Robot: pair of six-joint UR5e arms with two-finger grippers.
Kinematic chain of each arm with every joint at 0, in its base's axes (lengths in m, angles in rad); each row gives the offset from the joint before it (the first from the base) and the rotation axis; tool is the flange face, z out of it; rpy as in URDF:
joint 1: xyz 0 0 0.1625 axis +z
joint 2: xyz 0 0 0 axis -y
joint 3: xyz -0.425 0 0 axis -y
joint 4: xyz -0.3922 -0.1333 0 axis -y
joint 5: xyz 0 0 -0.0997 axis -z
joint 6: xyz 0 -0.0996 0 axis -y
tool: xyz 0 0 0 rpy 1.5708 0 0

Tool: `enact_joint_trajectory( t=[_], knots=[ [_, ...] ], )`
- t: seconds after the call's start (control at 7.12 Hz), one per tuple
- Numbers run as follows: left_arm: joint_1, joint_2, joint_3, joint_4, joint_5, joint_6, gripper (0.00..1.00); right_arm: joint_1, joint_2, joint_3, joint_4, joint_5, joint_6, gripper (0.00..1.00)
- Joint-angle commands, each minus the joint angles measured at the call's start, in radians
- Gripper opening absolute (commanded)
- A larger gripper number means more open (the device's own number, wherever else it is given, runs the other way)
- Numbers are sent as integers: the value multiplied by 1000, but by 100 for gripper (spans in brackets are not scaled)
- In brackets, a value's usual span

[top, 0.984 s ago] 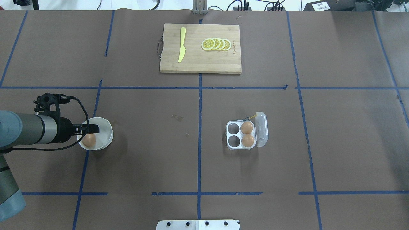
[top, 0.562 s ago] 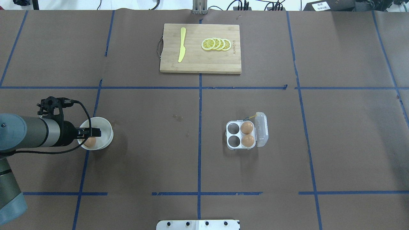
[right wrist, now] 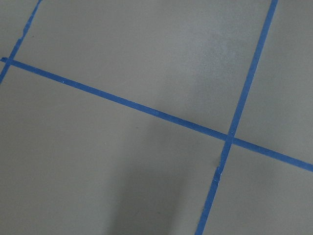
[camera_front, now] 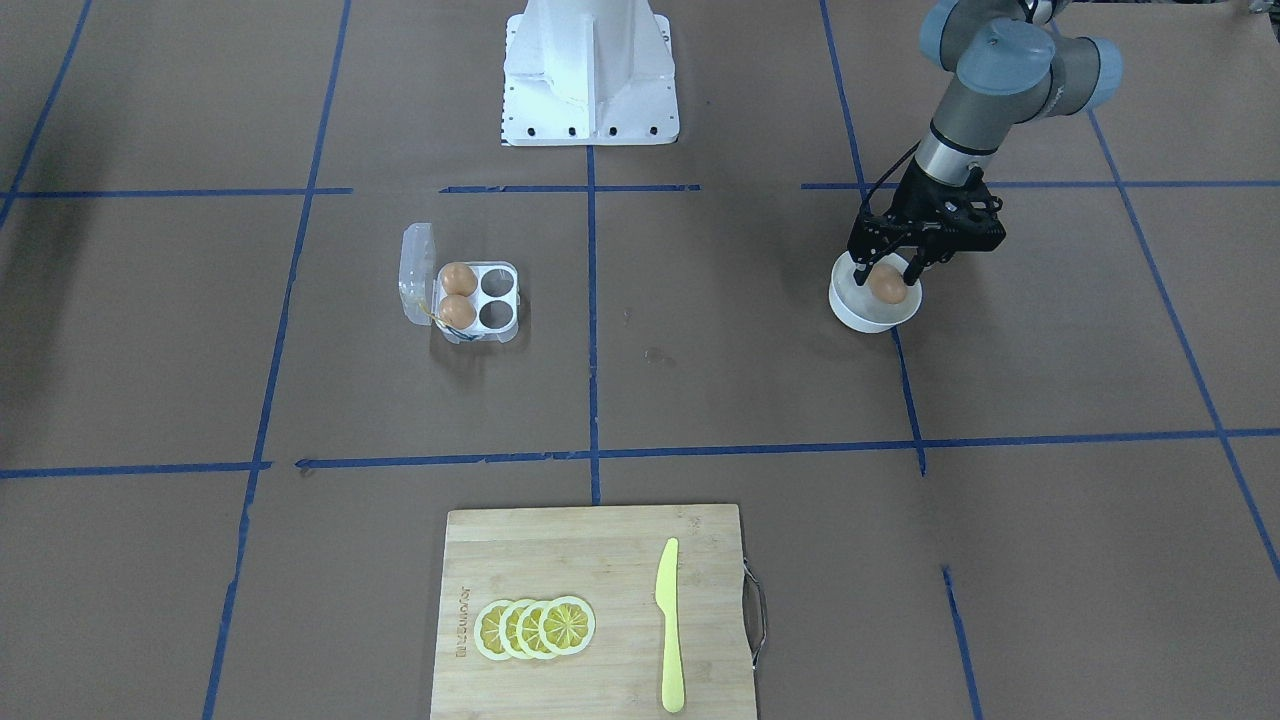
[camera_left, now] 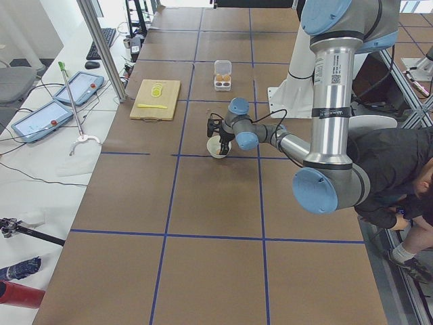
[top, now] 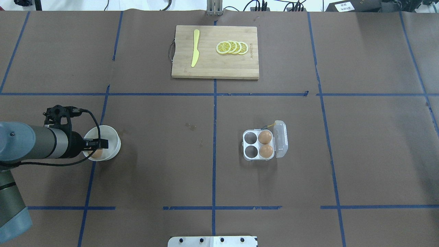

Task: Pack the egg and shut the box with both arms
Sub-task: 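Close the left gripper on the brown egg inside the bowl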

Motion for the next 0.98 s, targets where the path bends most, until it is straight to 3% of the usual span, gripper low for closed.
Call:
enact_joint_trajectory(
  t=[0.0, 0.84],
  knots=[
    [1, -14, 1, 14, -2, 0, 75, 0, 0, -1, 0, 0, 0, 100],
    [18, -67, 7, 89, 0, 2, 75, 0, 0, -1, 0, 0, 0, 100]
  ],
)
